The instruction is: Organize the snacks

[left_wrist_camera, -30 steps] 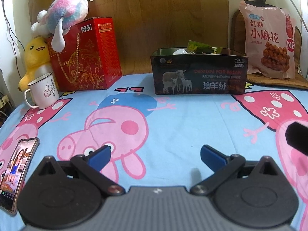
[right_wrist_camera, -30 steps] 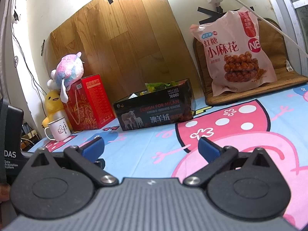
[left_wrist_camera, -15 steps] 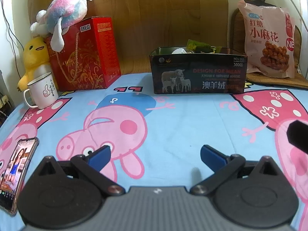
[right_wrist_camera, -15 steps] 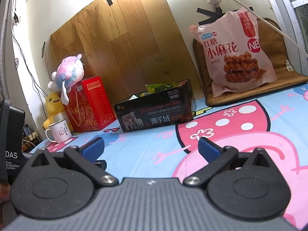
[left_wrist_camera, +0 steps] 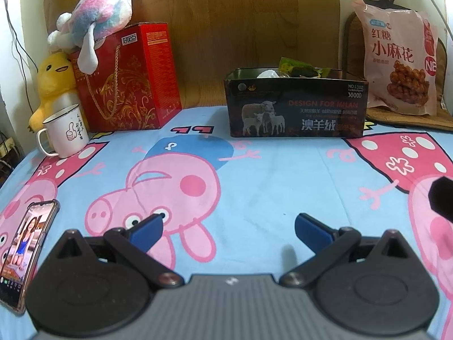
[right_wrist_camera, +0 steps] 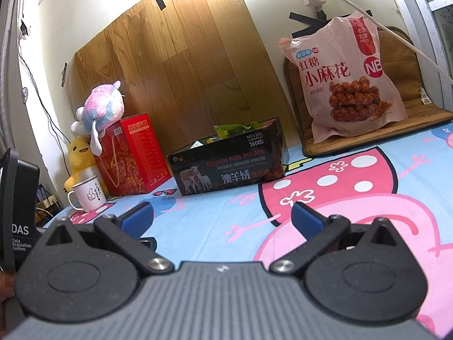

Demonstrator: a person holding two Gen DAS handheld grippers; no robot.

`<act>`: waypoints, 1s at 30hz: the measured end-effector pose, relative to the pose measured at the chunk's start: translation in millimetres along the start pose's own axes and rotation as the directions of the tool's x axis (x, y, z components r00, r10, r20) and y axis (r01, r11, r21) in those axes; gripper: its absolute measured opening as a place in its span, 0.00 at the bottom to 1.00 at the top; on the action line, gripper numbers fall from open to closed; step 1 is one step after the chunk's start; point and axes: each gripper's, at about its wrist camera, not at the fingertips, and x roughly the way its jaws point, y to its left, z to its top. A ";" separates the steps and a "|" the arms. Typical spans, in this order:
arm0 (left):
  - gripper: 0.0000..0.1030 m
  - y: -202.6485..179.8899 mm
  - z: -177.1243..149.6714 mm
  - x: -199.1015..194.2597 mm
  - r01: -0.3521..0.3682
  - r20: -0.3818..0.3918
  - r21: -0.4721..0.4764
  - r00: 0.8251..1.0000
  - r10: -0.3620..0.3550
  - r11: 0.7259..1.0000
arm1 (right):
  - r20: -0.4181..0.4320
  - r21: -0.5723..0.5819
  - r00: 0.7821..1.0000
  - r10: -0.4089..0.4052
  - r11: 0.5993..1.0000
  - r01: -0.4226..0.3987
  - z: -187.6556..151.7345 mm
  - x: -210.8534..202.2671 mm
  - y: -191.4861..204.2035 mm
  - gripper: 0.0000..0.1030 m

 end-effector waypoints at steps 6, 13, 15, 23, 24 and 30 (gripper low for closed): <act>1.00 -0.2 0.2 2.3 -0.026 -0.009 0.009 1.000 0.026 1.000 | 0.000 0.000 1.000 0.000 1.000 0.000 0.7 -0.2 -0.3 1.00; 1.00 2.2 1.3 3.3 -0.029 -0.015 -0.002 0.999 0.029 1.000 | 0.000 0.001 1.000 0.000 1.000 0.000 0.5 -0.4 0.1 1.00; 1.00 2.8 1.6 3.1 -0.034 -0.016 -0.006 0.999 0.033 0.999 | 0.000 0.001 1.000 -0.001 1.000 0.001 0.5 -0.2 -0.1 1.00; 1.00 4.2 2.4 3.4 -0.042 -0.021 -0.012 0.999 0.041 0.999 | 0.000 0.002 1.000 0.000 1.000 0.000 0.2 0.2 -0.8 1.00; 1.00 4.2 2.4 3.8 -0.043 -0.022 -0.012 0.999 0.042 0.999 | 0.000 0.002 1.000 0.000 1.000 0.000 -0.2 0.1 -0.4 1.00; 1.00 5.6 2.4 4.4 -0.043 -0.029 -0.020 0.999 0.042 0.999 | 0.001 0.003 1.000 0.000 1.000 0.000 -0.1 0.4 -1.2 1.00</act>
